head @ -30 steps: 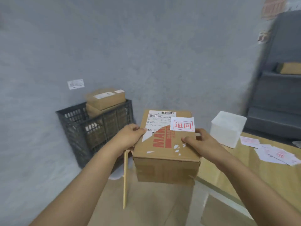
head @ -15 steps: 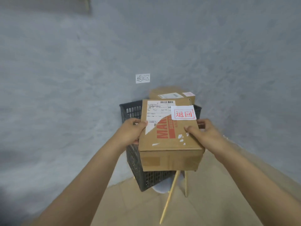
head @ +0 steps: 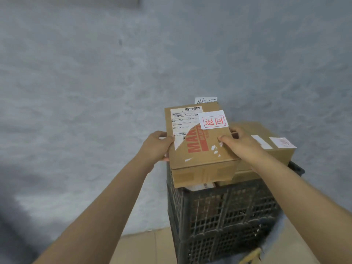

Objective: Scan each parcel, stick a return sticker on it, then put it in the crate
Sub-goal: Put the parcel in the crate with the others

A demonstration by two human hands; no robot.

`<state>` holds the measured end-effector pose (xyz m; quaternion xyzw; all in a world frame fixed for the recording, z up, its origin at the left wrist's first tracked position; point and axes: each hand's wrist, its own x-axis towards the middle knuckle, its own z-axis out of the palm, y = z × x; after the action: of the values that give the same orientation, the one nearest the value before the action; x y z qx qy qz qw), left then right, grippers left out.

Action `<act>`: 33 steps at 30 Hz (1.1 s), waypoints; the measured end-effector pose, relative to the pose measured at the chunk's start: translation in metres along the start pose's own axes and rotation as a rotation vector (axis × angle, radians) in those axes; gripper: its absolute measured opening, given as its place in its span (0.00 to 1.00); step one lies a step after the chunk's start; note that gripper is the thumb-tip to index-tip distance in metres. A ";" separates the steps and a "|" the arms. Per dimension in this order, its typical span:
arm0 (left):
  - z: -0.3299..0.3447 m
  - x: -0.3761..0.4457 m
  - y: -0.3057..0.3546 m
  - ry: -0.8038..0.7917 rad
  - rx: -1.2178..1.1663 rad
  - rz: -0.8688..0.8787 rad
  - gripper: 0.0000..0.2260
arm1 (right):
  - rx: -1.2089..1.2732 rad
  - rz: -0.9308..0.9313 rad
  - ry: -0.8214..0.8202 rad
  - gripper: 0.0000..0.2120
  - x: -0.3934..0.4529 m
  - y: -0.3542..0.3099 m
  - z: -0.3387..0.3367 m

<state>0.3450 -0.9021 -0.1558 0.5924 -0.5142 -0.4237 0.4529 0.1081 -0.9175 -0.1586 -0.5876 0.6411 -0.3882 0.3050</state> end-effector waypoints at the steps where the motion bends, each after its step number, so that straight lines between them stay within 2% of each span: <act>1: 0.002 0.014 0.000 0.000 -0.003 -0.007 0.13 | -0.005 -0.005 -0.007 0.14 0.015 0.000 0.003; 7: 0.015 0.087 -0.015 -0.076 0.059 -0.034 0.13 | -0.076 0.020 -0.002 0.12 0.082 0.013 0.023; 12: 0.025 0.124 -0.038 -0.201 0.197 -0.114 0.01 | -0.265 0.121 -0.091 0.11 0.112 0.028 0.034; 18: 0.029 0.151 -0.061 -0.337 0.387 -0.238 0.09 | -0.427 0.247 -0.244 0.07 0.126 0.041 0.055; 24: 0.041 0.164 -0.081 -0.381 0.522 -0.255 0.13 | -0.521 0.351 -0.279 0.05 0.127 0.053 0.075; 28: 0.050 0.169 -0.091 -0.389 0.705 -0.195 0.14 | -0.548 0.400 -0.313 0.27 0.126 0.059 0.085; 31: 0.055 0.172 -0.101 -0.418 0.905 -0.049 0.14 | -0.573 0.407 -0.337 0.31 0.124 0.064 0.092; 33: 0.058 0.175 -0.110 -0.420 0.959 -0.026 0.16 | -0.553 0.412 -0.363 0.30 0.123 0.067 0.096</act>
<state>0.3333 -1.0754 -0.2821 0.6418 -0.7228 -0.2558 0.0129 0.1401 -1.0519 -0.2574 -0.5657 0.7617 -0.0212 0.3152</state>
